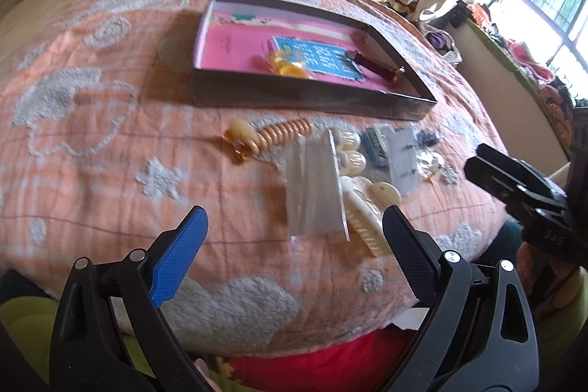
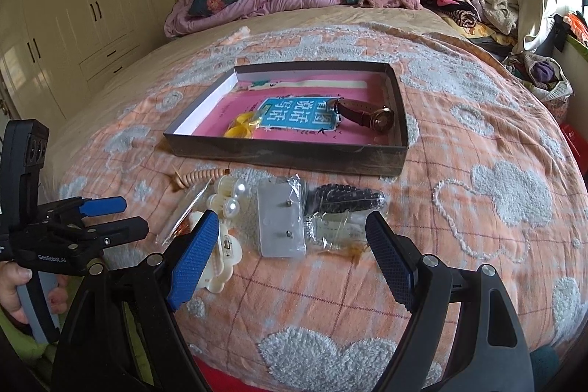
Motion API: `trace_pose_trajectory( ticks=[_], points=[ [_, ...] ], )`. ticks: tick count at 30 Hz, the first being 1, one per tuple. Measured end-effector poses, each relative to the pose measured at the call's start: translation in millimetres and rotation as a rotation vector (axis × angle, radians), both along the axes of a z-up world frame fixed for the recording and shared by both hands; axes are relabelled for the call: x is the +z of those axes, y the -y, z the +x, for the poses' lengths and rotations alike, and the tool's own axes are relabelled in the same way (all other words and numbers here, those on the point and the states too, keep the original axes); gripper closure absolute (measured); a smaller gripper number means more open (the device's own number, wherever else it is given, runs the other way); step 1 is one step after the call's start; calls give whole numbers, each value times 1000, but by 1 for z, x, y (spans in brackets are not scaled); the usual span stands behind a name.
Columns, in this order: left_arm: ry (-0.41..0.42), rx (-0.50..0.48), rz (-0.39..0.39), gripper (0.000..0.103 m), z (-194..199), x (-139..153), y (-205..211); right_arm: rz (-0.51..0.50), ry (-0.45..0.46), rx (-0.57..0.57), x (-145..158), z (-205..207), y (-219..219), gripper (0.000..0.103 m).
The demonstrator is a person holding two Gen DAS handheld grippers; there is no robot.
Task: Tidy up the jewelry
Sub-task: 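Grasp the clear sleeve with left tool while right tool grasps the earring bag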
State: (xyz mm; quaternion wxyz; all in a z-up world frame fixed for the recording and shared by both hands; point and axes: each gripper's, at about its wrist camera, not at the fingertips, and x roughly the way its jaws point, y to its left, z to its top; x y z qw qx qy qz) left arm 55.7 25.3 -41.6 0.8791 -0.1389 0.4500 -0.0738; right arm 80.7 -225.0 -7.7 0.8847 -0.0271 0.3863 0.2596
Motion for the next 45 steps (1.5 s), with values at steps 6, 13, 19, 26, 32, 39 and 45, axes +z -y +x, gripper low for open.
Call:
trace_pose_trajectory(
  ticks=[6,13,19,26,32,39,45],
  points=[
    [-36,-41,-73,29,4,-11,5,-17,-14,5,-8,2,-2,22],
    [-99,-58,-153,41,16,-33,6,-32,-34,21,-20,10,-7,22],
    [-97,-69,-199,53,22,-37,2,-57,-36,39,-29,18,-18,22],
    [-82,-77,-221,68,24,-35,1,-99,-23,75,-36,25,-35,32],
    [-48,-75,-170,69,18,-24,4,-139,-27,86,-47,35,-49,46],
    [3,-52,-115,69,15,-9,-1,-120,0,81,-47,33,-45,66],
    [40,-19,-80,69,12,0,-10,-37,13,53,-30,25,-25,66]
  ],
)
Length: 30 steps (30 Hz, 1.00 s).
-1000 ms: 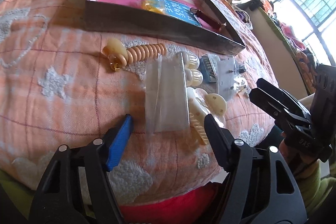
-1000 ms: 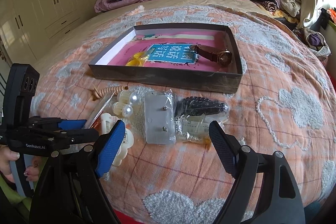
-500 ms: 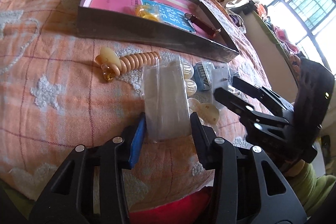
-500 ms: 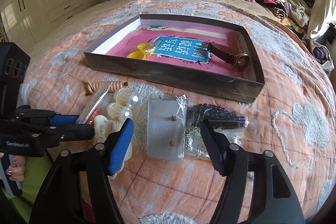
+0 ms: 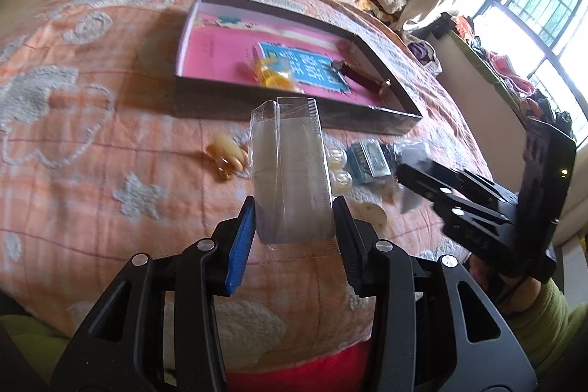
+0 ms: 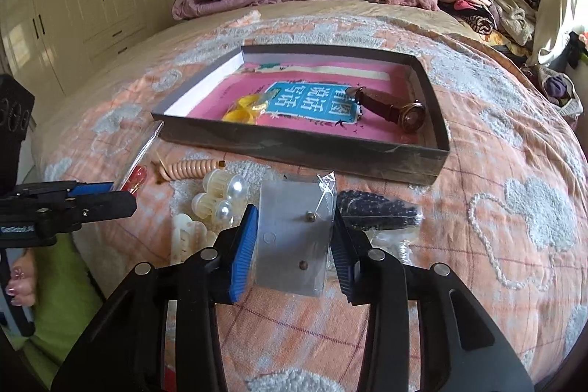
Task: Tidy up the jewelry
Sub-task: 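Grasp the clear sleeve with left tool while right tool grasps the earring bag, then lower the clear sleeve into the box with left tool while right tool releases earring bag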
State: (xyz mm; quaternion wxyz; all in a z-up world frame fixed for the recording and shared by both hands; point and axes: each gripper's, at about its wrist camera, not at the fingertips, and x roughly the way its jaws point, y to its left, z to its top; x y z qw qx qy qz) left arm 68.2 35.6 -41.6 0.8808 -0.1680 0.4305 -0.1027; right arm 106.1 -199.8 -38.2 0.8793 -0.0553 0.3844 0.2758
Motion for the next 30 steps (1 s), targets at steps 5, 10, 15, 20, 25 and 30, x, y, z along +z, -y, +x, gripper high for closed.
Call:
trace_pose_trajectory(
  ticks=[5,10,15,20,25,30],
  points=[
    [26,34,17,69,-1,8,-8,49,18,-15,14,-3,8,66],
    [40,62,23,69,5,14,-15,78,39,-31,23,-2,14,66],
    [56,83,26,69,12,20,-22,98,55,-51,31,4,20,66],
    [74,92,31,69,19,26,-26,113,70,-67,38,13,23,66],
    [93,103,47,69,28,32,-28,129,97,-85,49,22,26,66],
    [102,104,54,69,37,36,-28,145,119,-94,59,31,26,66]
  ],
)
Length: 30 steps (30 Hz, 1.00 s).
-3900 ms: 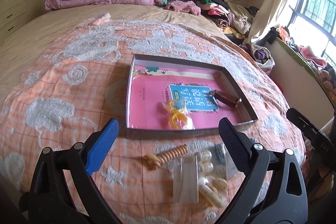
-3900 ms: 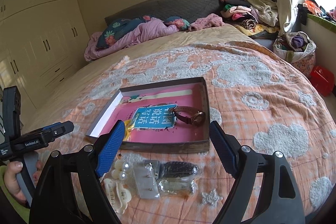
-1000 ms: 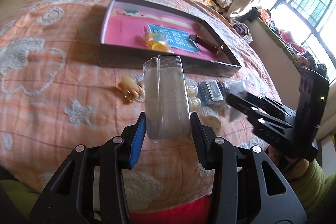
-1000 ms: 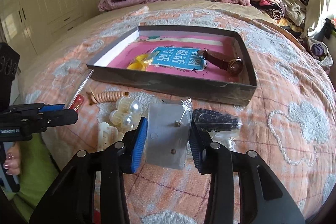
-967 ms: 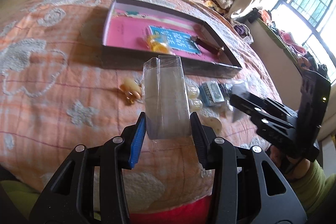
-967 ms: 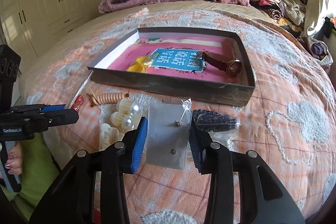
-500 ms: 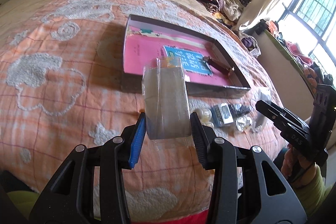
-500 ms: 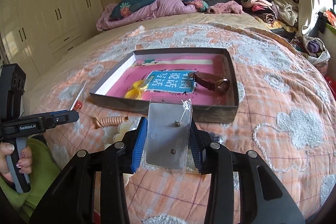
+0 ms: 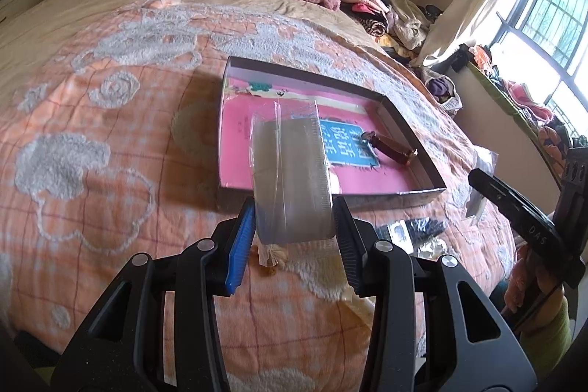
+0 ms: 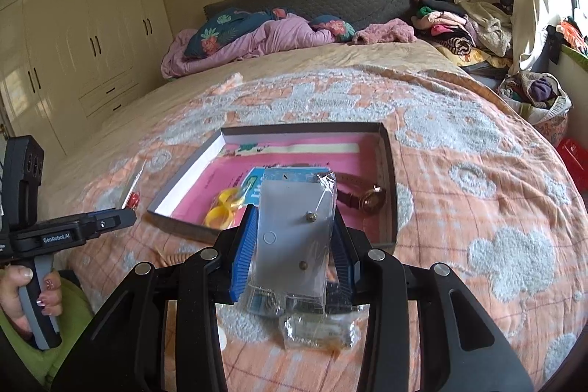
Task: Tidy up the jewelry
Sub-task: 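Lower the clear sleeve into the box with left tool while right tool releases earring bag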
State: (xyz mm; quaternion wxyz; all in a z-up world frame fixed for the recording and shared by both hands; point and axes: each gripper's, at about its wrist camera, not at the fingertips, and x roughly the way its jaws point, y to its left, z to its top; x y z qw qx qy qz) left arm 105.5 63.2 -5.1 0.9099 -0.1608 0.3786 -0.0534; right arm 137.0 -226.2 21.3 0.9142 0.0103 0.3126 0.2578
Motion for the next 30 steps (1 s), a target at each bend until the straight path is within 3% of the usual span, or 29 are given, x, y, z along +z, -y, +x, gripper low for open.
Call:
trace_pose_trajectory(
  ticks=[19,30],
  points=[
    [21,18,34,69,44,13,1,69,60,-40,33,42,0,66],
    [-5,34,94,69,72,0,7,58,39,-75,24,73,-5,66]
  ],
)
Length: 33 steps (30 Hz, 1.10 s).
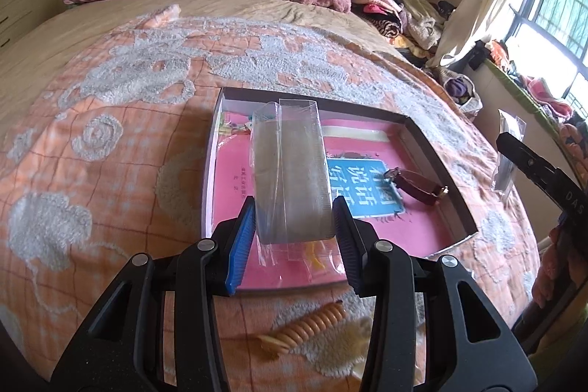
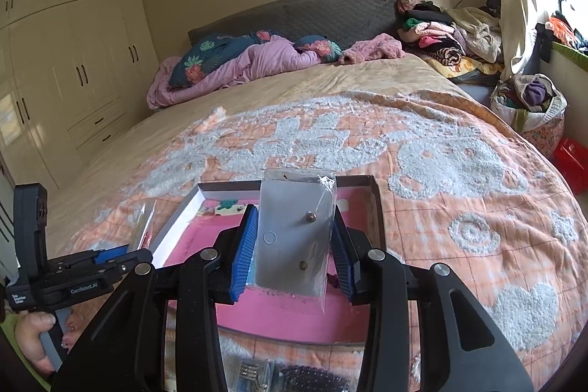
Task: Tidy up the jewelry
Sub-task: 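Lower the clear sleeve into the box with left tool while right tool releases earring bag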
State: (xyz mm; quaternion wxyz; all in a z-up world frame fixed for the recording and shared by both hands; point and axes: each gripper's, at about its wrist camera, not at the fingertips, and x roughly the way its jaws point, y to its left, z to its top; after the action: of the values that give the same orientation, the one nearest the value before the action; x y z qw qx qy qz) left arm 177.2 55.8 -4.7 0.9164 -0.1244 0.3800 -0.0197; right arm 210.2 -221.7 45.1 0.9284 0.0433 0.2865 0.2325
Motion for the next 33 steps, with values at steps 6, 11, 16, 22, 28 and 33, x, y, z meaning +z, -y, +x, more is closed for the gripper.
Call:
trace_pose_trajectory(
  ticks=[6,11,16,22,28,33],
  points=[
    [-21,11,47,69,10,-9,2,-19,-21,-21,-24,7,3,66],
    [-45,19,65,69,17,-19,3,-44,-50,-8,-43,11,-1,66],
    [-66,32,76,69,20,-28,3,-54,-73,-7,-57,17,0,66],
    [-77,48,73,69,24,-33,2,-40,-108,-3,-66,23,3,66],
    [-84,60,71,68,25,-37,1,-41,-136,20,-73,25,-2,66],
    [-85,61,69,68,23,-36,2,-34,-152,21,-75,27,0,64]
  ],
)
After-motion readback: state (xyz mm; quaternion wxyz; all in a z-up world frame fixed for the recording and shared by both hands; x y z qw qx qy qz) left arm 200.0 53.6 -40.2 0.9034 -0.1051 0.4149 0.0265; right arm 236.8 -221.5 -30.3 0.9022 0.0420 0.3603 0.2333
